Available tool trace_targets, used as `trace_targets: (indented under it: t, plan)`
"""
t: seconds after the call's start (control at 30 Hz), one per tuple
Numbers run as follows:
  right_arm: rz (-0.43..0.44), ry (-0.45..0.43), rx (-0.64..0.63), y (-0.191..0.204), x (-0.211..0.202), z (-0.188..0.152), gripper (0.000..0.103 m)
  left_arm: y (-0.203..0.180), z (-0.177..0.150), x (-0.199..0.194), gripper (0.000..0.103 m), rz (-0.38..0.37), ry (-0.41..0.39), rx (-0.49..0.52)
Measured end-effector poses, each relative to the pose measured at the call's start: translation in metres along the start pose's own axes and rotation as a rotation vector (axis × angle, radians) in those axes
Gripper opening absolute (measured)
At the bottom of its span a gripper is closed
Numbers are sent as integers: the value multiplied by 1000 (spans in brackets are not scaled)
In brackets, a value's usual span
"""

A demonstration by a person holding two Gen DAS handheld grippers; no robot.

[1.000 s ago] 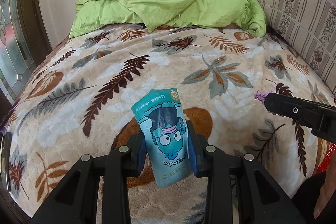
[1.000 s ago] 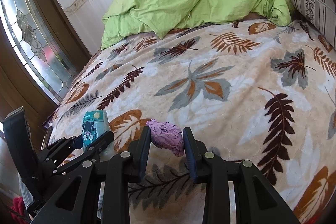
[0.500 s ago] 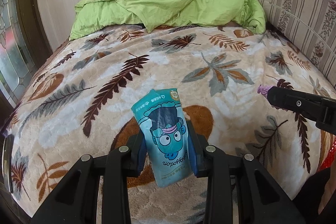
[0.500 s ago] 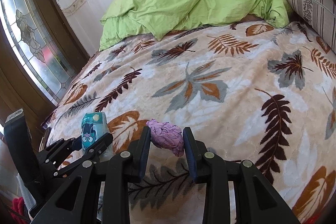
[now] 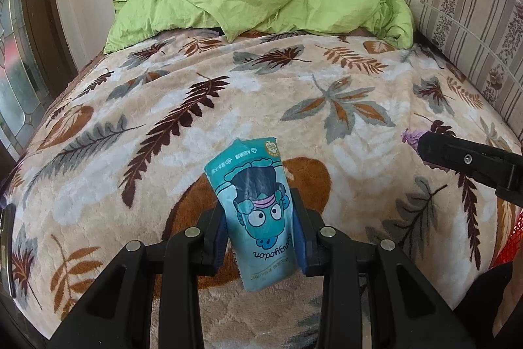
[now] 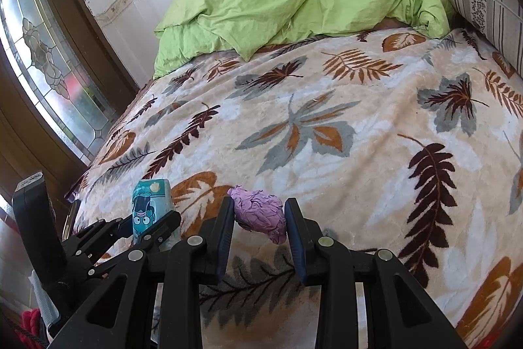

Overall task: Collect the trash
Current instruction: 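Hold the teal packet in the left gripper while the right gripper holds the purple wrapper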

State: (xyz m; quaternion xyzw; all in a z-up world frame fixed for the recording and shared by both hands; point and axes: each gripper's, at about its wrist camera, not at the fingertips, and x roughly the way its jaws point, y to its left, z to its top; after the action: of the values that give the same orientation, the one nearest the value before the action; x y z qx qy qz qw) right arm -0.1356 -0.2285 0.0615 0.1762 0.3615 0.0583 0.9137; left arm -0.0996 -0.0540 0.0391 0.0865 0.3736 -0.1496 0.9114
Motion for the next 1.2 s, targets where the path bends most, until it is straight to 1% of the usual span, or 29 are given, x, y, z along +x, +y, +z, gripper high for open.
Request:
trace_targets:
  t: [0.23,0.37,0.5,0.6,0.73,0.93,1.2]
  plan:
    - [-6,-13,17,-4,-3,-1,33,-1,0,-1,32,4,-3,3]
    - [-14,-27,19,-6,-13,-2,33,-2,0,-2,32,1,-7,6]
    - [5,-27,74,-17,-26,-5,33,-7,-1,-13,32,-36,-14,2]
    - [13,-28,114,-26,-40,-9,33,-16,-1,-26,32,-62,-35,12]
    - [-14,-50,101,-30,-57,-17,33,-29,-3,-40,32,-79,-65,36]
    - [-62,-102,40,-26,-75,-24,33,-43,-9,-50,32,-97,-59,56]
    - [-52,-123,42,-31,-82,-24,34,-58,-17,-61,32,-107,-49,74]
